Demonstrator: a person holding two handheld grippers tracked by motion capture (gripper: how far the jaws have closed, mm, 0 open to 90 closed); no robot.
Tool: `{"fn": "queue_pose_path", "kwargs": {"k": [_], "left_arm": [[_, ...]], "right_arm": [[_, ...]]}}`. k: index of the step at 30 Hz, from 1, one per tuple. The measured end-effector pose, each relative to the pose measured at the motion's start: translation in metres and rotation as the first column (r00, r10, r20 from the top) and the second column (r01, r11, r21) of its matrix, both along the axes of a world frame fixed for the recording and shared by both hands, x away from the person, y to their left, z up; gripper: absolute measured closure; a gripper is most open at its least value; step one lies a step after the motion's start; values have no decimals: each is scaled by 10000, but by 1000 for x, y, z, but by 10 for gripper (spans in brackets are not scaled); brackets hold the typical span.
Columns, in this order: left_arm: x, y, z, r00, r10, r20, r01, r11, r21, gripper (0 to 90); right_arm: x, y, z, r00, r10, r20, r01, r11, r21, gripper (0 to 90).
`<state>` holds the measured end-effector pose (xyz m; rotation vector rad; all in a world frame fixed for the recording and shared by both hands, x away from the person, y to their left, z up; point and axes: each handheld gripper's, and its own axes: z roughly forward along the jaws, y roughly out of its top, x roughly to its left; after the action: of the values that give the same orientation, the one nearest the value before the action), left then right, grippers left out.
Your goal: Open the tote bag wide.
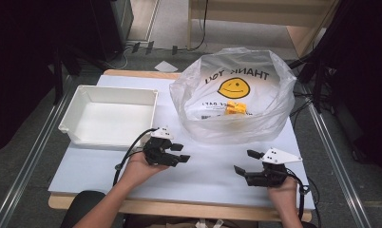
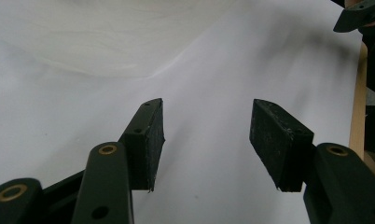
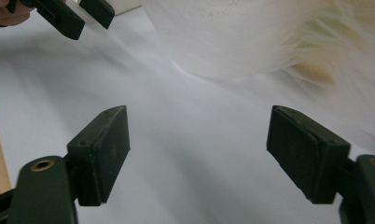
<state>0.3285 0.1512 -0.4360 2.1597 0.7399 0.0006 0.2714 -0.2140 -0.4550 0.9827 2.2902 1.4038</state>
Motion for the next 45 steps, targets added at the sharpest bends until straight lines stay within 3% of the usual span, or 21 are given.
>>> {"fn": "queue_pose_path", "kwargs": {"k": [5,10,15,19,24,30,33,36,41,45], "left_arm": [[0,1,0,10000,-28,-10,28,10000,38,459],[1,1,0,10000,18,-15,-18,10000,72,460],[1,2,1,10000,24,-17,-24,10000,-5,461],[1,2,1,10000,-34,-38,34,10000,-14,461],[1,2,1,10000,-24,-79,23,10000,-76,466],[0,1,2,10000,-72,-13,72,10000,54,480],[0,2,2,9999,-104,-20,104,9999,51,484],[-1,3,4,9999,-114,-44,114,9999,-17,487],[1,6,5,10000,1,-31,-1,9998,-207,511],[-1,7,6,9989,-458,139,462,9985,-291,594]], "right_arm": [[1,3,0,9988,330,-370,-328,9994,53,202],[0,11,-2,9973,596,-421,-617,9968,-503,207],[1,10,-1,9961,698,-539,-711,9972,-227,208],[0,8,0,9943,965,-456,-949,9948,373,209],[0,13,4,9961,851,-226,-846,9962,203,206],[-2,6,4,9959,829,-354,-811,9954,509,210],[-4,0,7,9943,1037,-258,-1029,9942,308,196],[-5,-4,11,9868,1573,-388,-1570,9875,109,161],[-5,-5,12,9905,1300,-455,-1300,9915,14,148],[-5,-5,9,9905,1216,-637,-1237,9919,-302,198]]}}
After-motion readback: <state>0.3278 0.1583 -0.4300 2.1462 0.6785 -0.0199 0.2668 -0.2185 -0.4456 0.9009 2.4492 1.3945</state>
